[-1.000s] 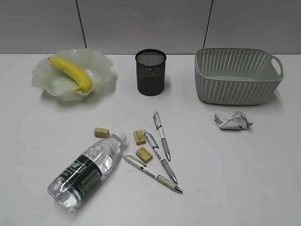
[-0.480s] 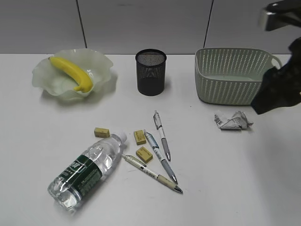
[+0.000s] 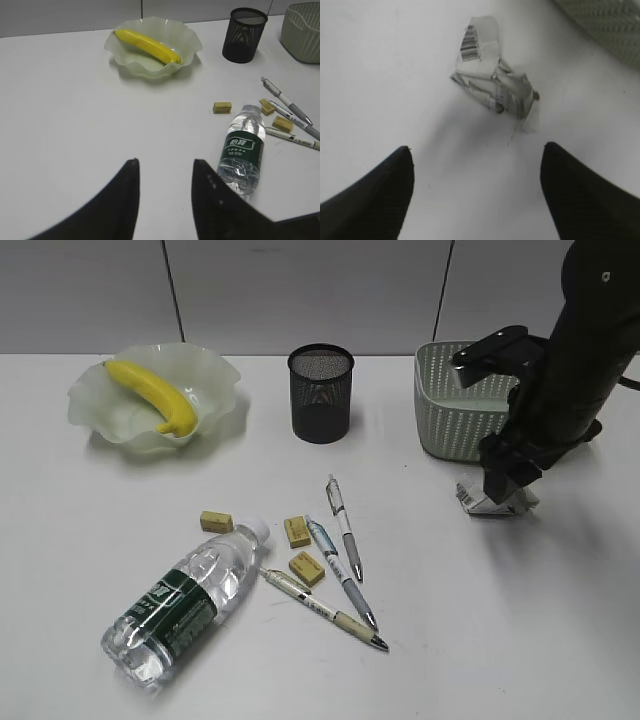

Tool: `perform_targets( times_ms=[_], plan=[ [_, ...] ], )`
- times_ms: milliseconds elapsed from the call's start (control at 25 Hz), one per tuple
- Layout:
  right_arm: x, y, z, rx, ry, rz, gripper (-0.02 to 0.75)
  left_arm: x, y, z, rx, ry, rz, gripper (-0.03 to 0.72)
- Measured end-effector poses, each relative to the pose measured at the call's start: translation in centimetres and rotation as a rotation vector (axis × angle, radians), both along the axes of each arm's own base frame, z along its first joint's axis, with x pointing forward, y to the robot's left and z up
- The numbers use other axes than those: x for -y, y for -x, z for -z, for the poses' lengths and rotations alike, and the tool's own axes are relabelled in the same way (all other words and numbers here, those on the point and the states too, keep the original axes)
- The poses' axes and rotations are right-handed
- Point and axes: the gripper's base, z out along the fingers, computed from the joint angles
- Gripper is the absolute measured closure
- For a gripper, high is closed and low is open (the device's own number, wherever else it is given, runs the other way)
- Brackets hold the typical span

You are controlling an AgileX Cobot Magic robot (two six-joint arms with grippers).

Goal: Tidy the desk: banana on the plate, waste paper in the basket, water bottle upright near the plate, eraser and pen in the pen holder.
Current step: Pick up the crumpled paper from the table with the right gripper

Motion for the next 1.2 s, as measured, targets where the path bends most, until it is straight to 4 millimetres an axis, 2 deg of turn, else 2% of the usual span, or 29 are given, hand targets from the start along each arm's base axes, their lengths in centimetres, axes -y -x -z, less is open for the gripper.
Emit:
perform_targets(
  times_ms=[280, 680, 720, 800, 840, 920, 960, 1040, 1200],
  plan=[
    [-0.6, -1.8, 3.6, 0.047, -0.012, -0.013, 0.126, 0.0, 0.0, 0.0, 0.000, 0.000, 0.000, 0.422],
    [-0.8, -2.7, 8.1, 0.000, 0.020, -0.016, 0.164, 0.0, 0.0, 0.0, -0.001, 0.002, 0.002, 0.422],
    [-0.8, -2.8, 8.3, 0.001, 0.023, -0.012, 0.187, 0.0, 0.0, 0.0, 0.000, 0.000, 0.000, 0.422],
    [-0.7, -2.8, 8.3, 0.004, 0.032, -0.013, 0.302, 0.0, 0.0, 0.0, 0.000, -0.001, 0.000, 0.422],
    [-0.7, -2.8, 8.4, 0.003, 0.035, -0.013, 0.376, 0.0, 0.0, 0.0, 0.000, -0.001, 0.000, 0.422],
    [-0.6, -2.8, 8.4, -0.005, 0.039, -0.012, 0.587, 0.0, 0.0, 0.0, 0.000, -0.001, 0.000, 0.422],
    [-0.6, -2.7, 8.4, -0.011, 0.040, -0.010, 0.661, 0.0, 0.0, 0.0, 0.000, -0.001, 0.000, 0.422],
    [-0.5, -2.5, 8.4, -0.034, 0.050, -0.007, 0.720, 0.0, 0.0, 0.0, 0.000, 0.000, 0.000, 0.422],
    [-0.5, -2.0, 6.8, -0.049, 0.039, 0.012, 0.725, 0.0, 0.0, 0.0, -0.001, 0.003, 0.002, 0.422]
  ],
)
